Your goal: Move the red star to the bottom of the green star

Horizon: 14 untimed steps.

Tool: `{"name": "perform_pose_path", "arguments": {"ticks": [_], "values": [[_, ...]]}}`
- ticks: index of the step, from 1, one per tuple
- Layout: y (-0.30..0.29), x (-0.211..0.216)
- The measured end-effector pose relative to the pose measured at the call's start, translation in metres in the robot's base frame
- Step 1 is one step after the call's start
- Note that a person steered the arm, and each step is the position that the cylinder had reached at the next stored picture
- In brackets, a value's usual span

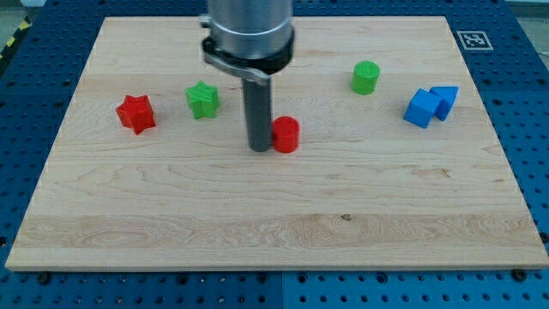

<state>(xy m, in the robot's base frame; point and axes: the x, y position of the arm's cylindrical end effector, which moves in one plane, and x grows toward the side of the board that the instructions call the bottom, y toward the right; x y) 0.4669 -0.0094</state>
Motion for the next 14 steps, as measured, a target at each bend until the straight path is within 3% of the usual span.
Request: {"name": "perform_pose_path", "arguments": {"ticks": [1, 2, 3, 4, 5, 6, 7, 10, 14], "values": [[0.002, 0.008], [-0.061, 0.047], [-0.145, 0.05], [-0.237, 0.035], [-0.291, -0.025], [-0.295, -0.084], [-0.294, -0.084], [-0.194, -0.059], [-0.157, -0.009]]}}
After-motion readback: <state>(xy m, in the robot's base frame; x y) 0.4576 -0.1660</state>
